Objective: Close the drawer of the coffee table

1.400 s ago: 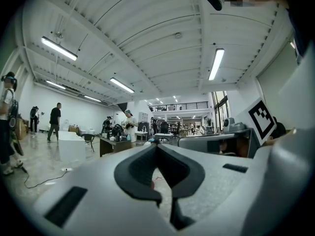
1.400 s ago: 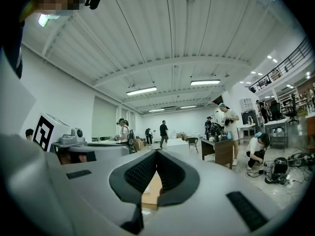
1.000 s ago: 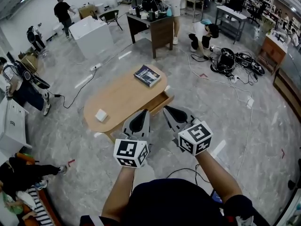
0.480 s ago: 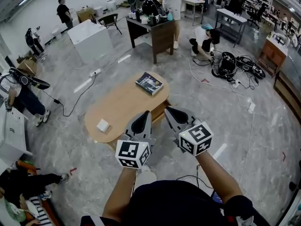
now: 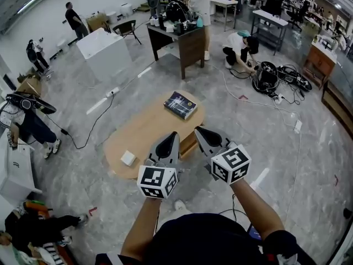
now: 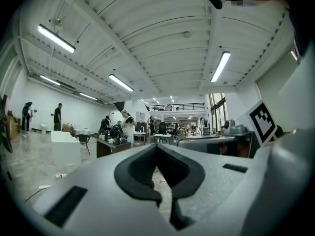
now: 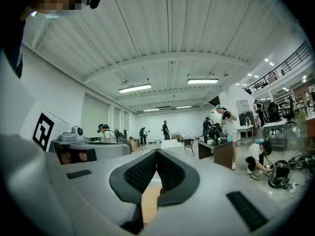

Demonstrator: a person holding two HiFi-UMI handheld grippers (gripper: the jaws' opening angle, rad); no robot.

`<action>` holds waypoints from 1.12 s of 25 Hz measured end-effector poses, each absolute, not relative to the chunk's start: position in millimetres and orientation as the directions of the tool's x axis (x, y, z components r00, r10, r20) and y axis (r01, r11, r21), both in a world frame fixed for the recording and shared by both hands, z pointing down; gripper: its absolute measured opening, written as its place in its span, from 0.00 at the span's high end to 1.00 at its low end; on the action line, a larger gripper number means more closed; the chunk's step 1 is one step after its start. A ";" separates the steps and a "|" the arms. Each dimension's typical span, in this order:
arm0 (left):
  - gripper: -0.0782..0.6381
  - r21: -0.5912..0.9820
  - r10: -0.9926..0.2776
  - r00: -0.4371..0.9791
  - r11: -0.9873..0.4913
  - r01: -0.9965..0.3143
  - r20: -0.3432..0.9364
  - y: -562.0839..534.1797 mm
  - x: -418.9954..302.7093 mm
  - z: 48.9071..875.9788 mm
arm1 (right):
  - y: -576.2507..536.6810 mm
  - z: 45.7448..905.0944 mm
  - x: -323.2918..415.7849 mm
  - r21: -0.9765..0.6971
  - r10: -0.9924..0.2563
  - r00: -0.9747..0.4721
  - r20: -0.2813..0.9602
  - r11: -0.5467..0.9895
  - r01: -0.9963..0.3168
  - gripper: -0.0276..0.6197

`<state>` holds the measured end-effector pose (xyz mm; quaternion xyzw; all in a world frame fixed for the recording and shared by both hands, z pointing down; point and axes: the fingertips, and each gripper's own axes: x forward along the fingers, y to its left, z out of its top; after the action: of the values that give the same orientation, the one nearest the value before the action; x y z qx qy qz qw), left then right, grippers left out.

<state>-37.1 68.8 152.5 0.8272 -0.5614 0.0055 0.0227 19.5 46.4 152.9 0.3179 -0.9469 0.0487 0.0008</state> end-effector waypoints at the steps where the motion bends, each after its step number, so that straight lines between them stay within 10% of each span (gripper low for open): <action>1: 0.89 0.032 -0.927 0.373 -0.372 -0.928 0.035 65.8 -41.3 151.8 | 43.5 152.4 15.5 -0.092 -0.605 -0.795 0.033 0.790 -0.606 0.94; 28: 0.89 0.088 -0.894 0.446 -0.441 -0.893 0.039 18.5 -119.9 169.1 | 2.5 170.4 -52.4 -0.095 -0.681 -0.728 0.083 0.721 -0.686 0.94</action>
<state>-119.9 18.5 169.1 0.8489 -0.5264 -0.0067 0.0474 -52.4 2.5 170.4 0.3684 -0.9275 0.0597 0.0208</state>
